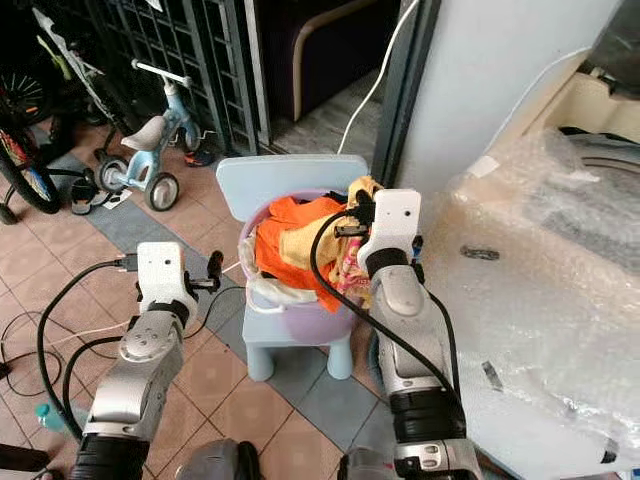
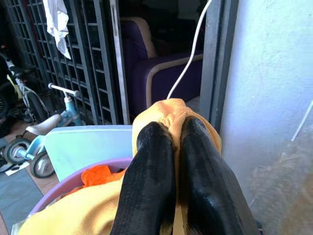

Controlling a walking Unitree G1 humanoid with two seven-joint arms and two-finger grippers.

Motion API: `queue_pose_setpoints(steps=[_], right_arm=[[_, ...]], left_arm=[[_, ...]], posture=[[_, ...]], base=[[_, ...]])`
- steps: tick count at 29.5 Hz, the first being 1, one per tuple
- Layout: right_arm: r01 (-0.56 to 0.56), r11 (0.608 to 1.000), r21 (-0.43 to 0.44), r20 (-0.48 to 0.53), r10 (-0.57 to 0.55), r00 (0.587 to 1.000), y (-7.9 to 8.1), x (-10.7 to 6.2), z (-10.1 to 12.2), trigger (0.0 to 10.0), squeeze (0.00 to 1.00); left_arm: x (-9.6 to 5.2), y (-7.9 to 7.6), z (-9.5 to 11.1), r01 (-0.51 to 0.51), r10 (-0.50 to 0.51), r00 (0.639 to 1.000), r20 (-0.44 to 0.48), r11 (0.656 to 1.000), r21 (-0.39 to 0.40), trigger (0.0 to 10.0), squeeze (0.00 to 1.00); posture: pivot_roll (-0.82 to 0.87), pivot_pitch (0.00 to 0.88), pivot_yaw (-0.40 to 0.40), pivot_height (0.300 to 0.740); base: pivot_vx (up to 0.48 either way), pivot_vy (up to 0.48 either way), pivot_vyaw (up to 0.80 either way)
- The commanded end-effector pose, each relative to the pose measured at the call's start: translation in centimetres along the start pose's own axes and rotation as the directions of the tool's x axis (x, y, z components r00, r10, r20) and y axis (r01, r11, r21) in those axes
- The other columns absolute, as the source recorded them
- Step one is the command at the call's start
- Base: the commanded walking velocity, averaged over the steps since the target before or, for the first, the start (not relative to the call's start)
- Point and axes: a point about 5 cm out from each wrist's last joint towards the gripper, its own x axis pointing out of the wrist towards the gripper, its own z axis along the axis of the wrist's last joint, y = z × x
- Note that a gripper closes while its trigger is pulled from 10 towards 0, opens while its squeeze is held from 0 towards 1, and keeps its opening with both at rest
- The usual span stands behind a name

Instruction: Clothes washing

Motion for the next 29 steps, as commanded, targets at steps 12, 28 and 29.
queue_pose_setpoints(steps=[12,28,29], right_arm=[[0.039,0.999,-0.034,0.055,-0.037,0.998,-1.3,0.7,1.6,10.0,0.0],[0.04,0.997,-0.059,0.054,-0.037,0.998,-1.1,1.0,1.6,10.0,0.0],[0.04,0.997,-0.06,0.055,-0.037,0.998,-1.1,1.0,1.6,10.0,0.0]], left_arm=[[-0.2,0.1,-0.3,0.017,-0.017,1.0,-0.005,1.0,0.01,10.0,0.0],[-0.4,0.1,-0.2,0.068,-0.068,0.997,0.019,0.998,-0.012,10.0,0.0],[-0.5,0.1,-0.2,0.072,-0.072,0.997,0.019,0.997,-0.012,10.0,0.0]], posture=[[-0.06,0.012,0.041,0.74],[-0.05,0.011,0.032,0.74],[-0.05,0.011,0.03,0.74]], base=[[-0.153,0.0,-0.78],[-0.167,0.0,-0.32],[0.0,0.0,-0.71]])
